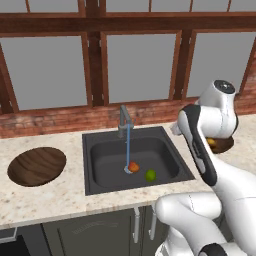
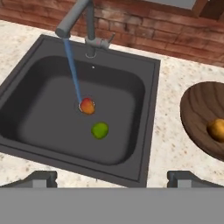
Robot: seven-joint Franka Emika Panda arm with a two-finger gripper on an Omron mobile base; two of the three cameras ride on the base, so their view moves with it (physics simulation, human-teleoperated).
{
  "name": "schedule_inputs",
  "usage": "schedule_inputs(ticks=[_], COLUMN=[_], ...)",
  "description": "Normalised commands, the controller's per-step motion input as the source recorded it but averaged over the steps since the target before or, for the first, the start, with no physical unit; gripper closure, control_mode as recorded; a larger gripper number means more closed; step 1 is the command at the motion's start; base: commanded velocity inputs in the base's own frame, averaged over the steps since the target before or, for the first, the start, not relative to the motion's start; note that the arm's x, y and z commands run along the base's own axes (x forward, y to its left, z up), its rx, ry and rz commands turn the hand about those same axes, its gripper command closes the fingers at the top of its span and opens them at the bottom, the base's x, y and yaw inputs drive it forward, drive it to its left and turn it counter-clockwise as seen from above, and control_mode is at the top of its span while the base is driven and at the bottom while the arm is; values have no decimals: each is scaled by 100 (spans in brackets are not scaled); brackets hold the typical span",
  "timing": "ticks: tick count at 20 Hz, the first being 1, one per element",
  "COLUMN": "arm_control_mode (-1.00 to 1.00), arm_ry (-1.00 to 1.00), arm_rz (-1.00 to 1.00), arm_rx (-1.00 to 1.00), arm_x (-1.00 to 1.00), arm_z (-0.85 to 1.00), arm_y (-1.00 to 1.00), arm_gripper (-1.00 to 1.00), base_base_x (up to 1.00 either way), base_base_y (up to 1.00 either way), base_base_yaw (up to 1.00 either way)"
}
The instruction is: Pick the mangos from the sink and place them in one bowl. Place the lime in the other bowl. Then turn off the sink faucet.
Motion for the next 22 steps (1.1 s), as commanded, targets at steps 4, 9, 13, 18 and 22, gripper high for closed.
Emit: schedule_inputs(ticks=[4, 9, 13, 18, 22], arm_control_mode=[-100, -100, -100, -100, -100], arm_ry=[0, 3, 8, 11, 13], arm_rz=[4, 8, 9, 10, 8], arm_rx=[-2, -3, -3, -1, 0], arm_x=[-3, 0, 0, 1, 6], arm_z=[-9, -25, -40, -47, -48], arm_y=[54, 47, 40, 33, 27], arm_gripper=[-100, -100, -100, -100, -100], base_base_x=[0, 0, 0, 0, 0], base_base_y=[0, 0, 0, 0, 0], base_base_yaw=[0, 0, 0, 0, 0])
